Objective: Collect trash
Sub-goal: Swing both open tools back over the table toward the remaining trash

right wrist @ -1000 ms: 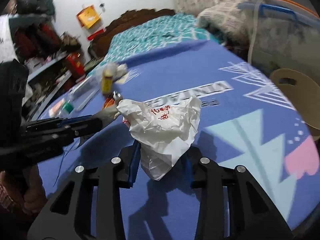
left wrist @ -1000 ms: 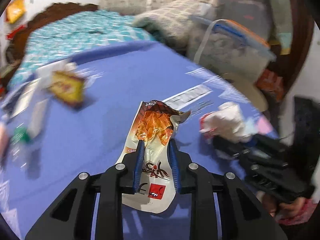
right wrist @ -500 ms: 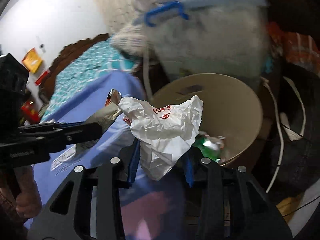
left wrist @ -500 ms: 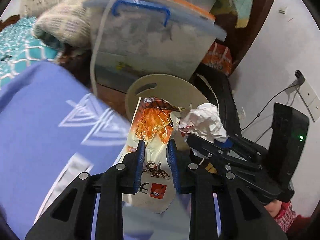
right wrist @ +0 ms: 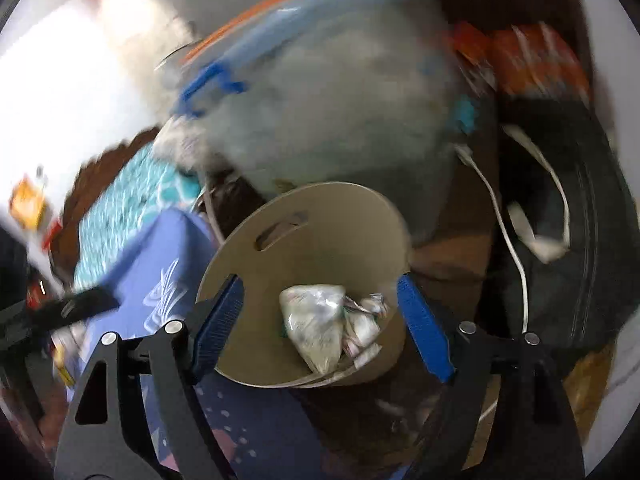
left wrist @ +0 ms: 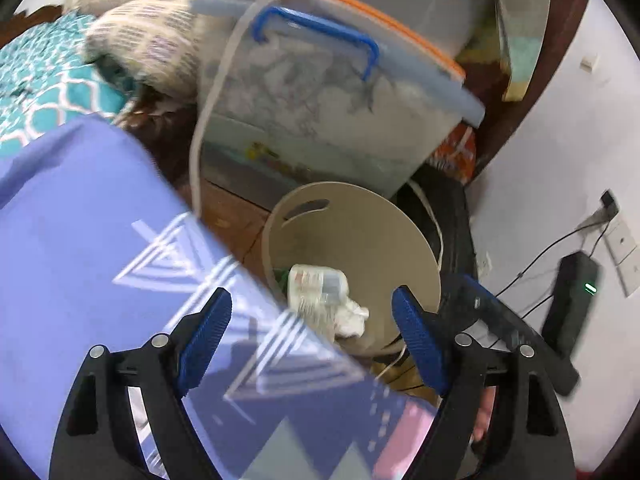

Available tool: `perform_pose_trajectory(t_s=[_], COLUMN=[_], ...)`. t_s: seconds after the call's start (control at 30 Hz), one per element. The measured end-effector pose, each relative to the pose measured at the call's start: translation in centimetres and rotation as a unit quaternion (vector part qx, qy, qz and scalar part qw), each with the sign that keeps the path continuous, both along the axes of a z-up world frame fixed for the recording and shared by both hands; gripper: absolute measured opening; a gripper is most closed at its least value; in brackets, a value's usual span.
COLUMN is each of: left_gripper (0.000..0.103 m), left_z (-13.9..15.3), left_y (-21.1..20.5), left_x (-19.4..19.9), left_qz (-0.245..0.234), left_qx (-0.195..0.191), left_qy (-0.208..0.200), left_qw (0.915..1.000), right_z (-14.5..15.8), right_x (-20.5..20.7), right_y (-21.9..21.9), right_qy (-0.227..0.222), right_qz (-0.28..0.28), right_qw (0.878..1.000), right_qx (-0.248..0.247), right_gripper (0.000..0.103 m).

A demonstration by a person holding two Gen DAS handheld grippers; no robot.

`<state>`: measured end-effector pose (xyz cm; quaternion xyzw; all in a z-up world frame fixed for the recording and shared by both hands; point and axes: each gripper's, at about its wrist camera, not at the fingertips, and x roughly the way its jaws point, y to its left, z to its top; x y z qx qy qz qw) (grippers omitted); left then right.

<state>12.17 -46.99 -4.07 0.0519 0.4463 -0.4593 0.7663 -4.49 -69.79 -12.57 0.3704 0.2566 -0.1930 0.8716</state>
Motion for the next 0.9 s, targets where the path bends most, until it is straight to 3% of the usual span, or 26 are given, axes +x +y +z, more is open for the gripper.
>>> perform_pose_trajectory(t_s=[0.13,0.23,0.4,0.43,0.5,0.63,0.67,0.73,0.8,0.9], left_gripper=[0.078,0.078,0.078,0.078,0.078,0.078,0.078,0.079,0.079,0.083], left_z=[0.4,-0.4,-1.7,-1.6,-1.1,0.4,0.8,1.7,2.7,3.7], left_y=[6.1,9.4,14.1,15.1,16.9,21.7,23.3,26.9,30.8,37.2], left_x=[-0.9,-1.3,-2.0,-2.2,-2.8,-3.6,-3.6,-3.8,-4.0,-4.0], left_qz=[0.013,0.027,0.064,0.072,0.087,0.131,0.146,0.180,0.224,0.323], left_qx=[-0.015,-0.014,-0.020,-0.022,-0.027,-0.035,-0.037,-0.043,-0.045,-0.012], left_qy=[-0.007,0.003,0.039,0.037,0.026,-0.004,-0.008,-0.019,-0.038,-0.075], left_qw=[0.9998,0.9995,0.9970,0.9965,0.9955,0.9907,0.9885,0.9825,0.9729,0.9434], right_z=[-3.1,-4.6,-5.5,-5.7,-6.0,-5.8,-5.7,-5.2,-4.5,-3.3], right_x=[-1.3,-0.4,2.9,3.6,4.3,4.7,4.5,3.6,2.4,1.4], right_y=[0.0,0.9,2.1,2.0,2.0,1.8,1.7,1.4,1.6,2.6], right_qy=[-0.006,-0.006,0.018,0.027,0.037,0.051,0.053,0.048,0.037,0.032], right_qz=[0.028,0.060,0.095,0.106,0.123,0.131,0.125,0.104,0.083,0.076], right_qw=[0.993,0.986,0.982,0.980,0.977,0.977,0.978,0.980,0.984,0.989], right_qx=[0.111,0.152,0.163,0.164,0.170,0.159,0.161,0.164,0.153,0.125], right_gripper=[0.070,0.055,0.054,0.048,0.048,0.055,0.065,0.075,0.076,0.076])
